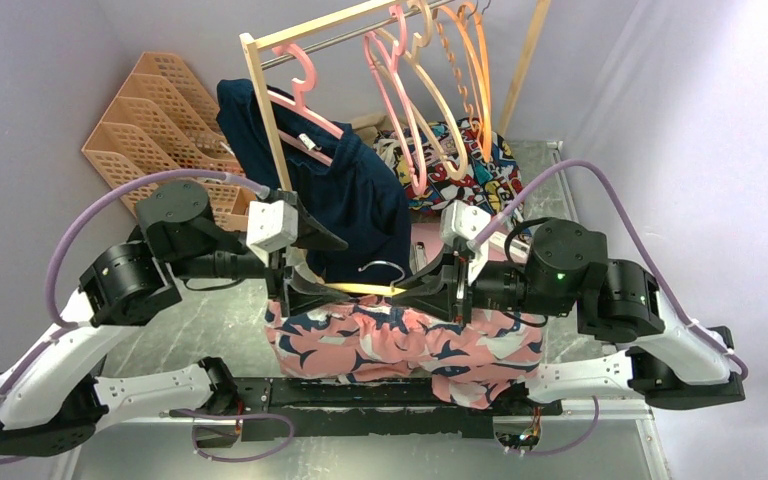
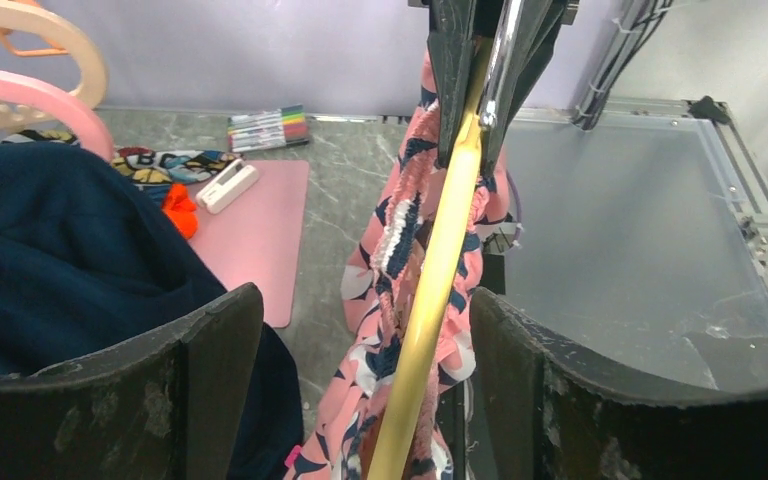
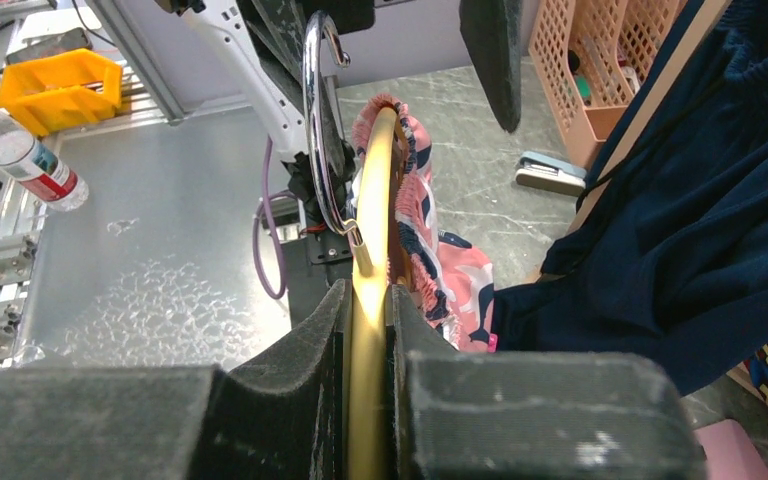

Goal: Place the shorts on the hanger
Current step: Place the hanger at the clothesline.

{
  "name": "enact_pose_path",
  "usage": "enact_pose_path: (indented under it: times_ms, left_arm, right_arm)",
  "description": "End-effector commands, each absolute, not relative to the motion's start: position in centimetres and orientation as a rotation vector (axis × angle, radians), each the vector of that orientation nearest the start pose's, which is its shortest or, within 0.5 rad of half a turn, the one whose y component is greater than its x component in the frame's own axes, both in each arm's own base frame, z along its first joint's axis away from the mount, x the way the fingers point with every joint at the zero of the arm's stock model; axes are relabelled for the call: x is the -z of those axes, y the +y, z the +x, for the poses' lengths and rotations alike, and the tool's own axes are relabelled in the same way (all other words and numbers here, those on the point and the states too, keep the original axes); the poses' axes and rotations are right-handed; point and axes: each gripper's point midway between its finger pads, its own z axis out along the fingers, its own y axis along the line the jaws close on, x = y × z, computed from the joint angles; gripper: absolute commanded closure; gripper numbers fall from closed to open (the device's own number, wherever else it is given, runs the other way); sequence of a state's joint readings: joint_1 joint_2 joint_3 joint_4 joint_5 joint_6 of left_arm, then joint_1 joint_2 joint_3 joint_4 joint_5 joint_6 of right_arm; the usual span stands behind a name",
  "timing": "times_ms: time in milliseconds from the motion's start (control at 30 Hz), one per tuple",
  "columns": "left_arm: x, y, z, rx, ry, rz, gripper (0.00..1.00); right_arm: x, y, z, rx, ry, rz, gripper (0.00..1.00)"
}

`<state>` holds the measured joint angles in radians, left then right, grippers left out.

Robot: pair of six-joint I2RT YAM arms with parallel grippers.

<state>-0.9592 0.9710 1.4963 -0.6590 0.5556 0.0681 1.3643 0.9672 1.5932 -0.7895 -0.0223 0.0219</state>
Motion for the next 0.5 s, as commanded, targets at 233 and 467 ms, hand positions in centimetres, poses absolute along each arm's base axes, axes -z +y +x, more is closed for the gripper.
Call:
enact_pose_path:
  times_ms: [233,467]
  left_arm:
    - [-44.2,-20.3,8.0,0.966,1.332,0.983,0.27]
    - [-43.1,-19.2,8.2,0.941,1.374,0.937,0.37]
  right_arm:
    - [-47.5,25.3,5.3,-1.07,1.358,-1.036,1.0]
    - [-47.3,25.8,5.4,-1.07,1.358,-1.043,1.0]
